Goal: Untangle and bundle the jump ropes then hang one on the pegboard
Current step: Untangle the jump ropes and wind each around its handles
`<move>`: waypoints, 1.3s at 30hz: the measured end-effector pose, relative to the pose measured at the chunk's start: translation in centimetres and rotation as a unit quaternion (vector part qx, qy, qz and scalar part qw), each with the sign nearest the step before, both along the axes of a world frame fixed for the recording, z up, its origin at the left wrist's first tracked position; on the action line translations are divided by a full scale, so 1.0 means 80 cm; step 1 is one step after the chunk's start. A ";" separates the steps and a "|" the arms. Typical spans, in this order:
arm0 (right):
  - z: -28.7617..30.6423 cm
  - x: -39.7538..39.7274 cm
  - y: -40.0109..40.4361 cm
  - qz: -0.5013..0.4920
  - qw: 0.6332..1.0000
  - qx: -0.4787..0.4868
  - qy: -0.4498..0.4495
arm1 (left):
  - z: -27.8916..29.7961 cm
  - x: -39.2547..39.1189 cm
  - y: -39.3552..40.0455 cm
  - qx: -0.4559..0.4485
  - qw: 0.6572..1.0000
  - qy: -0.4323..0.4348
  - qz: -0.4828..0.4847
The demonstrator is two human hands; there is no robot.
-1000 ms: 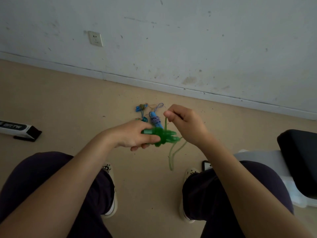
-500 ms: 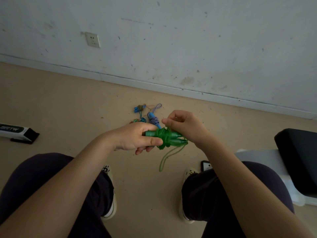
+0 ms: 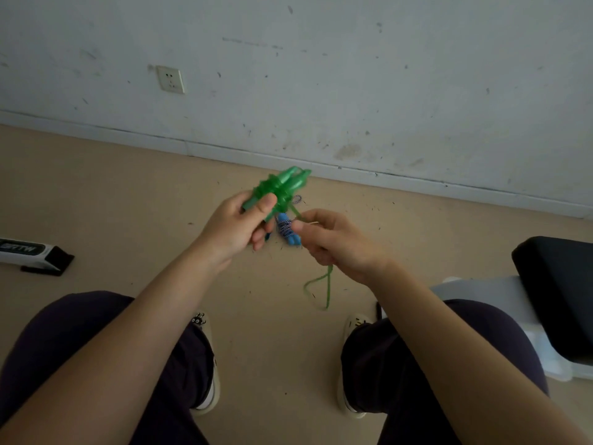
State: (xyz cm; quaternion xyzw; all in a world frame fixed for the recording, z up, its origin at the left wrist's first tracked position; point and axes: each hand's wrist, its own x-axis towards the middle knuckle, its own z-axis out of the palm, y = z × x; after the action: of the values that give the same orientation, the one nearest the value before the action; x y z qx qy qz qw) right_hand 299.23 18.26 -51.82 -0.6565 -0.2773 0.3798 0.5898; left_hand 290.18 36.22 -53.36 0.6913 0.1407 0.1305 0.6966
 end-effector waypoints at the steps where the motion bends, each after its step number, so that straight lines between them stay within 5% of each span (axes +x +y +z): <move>1: -0.001 -0.004 0.002 -0.004 0.999 -0.017 -0.028 | -0.002 0.002 0.007 0.010 0.999 0.008 0.036; 6: 0.005 -0.016 0.006 -0.033 0.942 -0.105 -0.318 | -0.013 0.005 0.011 0.154 0.979 0.088 0.104; 10: 0.017 -0.007 -0.005 -0.037 0.906 -0.101 -0.410 | -0.007 0.000 -0.001 0.290 0.942 0.145 -0.089; 13: 0.016 0.006 -0.013 -0.056 0.916 -0.078 -0.389 | 0.001 -0.006 -0.006 0.237 0.929 0.147 -0.243; 16: 0.007 0.008 -0.011 -0.056 0.944 -0.083 -0.314 | 0.007 -0.008 -0.003 0.202 0.928 0.135 -0.283; 20: 0.006 0.006 -0.006 -0.048 0.975 -0.056 -0.209 | 0.007 -0.012 0.003 0.159 0.939 0.103 -0.286; 32: 0.005 -0.008 0.004 -0.021 0.979 -0.015 -0.203 | 0.018 -0.016 -0.003 0.066 0.928 0.172 -0.325; 39: 0.000 -0.001 0.002 -0.040 0.988 -0.030 -0.149 | 0.007 -0.013 -0.021 0.095 0.949 0.159 -0.255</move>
State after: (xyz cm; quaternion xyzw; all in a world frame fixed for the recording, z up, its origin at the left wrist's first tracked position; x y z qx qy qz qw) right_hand 299.11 18.45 -51.82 -0.7334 -0.3240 0.2624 0.5369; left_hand 289.11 34.51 -52.82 0.7790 0.0555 -0.1505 0.6061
